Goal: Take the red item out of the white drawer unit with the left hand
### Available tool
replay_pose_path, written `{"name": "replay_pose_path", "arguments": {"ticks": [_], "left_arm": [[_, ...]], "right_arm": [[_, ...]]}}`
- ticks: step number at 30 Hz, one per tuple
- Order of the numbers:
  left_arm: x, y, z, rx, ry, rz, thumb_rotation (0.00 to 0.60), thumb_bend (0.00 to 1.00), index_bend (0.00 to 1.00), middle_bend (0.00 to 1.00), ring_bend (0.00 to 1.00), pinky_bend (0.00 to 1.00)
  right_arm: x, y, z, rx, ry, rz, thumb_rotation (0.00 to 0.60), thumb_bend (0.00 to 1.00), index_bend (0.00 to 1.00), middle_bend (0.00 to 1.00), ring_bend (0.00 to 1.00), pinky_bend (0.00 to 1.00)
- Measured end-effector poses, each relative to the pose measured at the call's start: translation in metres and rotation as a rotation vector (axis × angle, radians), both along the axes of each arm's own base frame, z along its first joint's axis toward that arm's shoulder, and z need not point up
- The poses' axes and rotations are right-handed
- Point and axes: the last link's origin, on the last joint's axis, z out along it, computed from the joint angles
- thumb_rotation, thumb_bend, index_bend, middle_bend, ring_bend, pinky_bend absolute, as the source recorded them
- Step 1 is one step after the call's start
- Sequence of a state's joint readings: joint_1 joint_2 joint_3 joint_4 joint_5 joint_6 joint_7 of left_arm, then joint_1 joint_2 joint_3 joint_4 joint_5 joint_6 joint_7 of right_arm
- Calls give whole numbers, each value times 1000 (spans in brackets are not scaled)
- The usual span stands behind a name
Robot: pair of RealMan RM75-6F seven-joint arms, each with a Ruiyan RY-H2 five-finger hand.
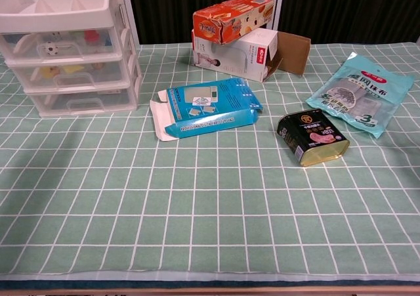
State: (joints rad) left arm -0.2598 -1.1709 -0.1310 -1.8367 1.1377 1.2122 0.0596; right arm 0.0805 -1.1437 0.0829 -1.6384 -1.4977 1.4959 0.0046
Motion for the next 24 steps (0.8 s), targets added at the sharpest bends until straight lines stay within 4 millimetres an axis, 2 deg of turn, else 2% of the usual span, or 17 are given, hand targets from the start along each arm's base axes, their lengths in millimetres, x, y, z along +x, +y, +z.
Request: {"name": "replay_pose_path", "arguments": {"ticks": [5,11,17,24], "left_arm": [[22,21,-16,-78,-234,110,600,456,0,930,936,1000],[53,47,-31,-97,-436,141,600,456,0,935,942,1000],[65,64,-45,-105,-535,170,600,456,0,938,944,1000],[70,77,-54,-88,-616,205,600,456,0,943,945,1000]], "right_arm": [[0,-1,0,3,-3,-3,600,33,0,0,0,223],[-1,-1,0,6,-11,-6,600,34,0,0,0,223],[-1,0,0,9,-17,-7,600,35,0,0,0,223],[0,0,0,11,-23,-9,600,37,0,0,0,223]]}}
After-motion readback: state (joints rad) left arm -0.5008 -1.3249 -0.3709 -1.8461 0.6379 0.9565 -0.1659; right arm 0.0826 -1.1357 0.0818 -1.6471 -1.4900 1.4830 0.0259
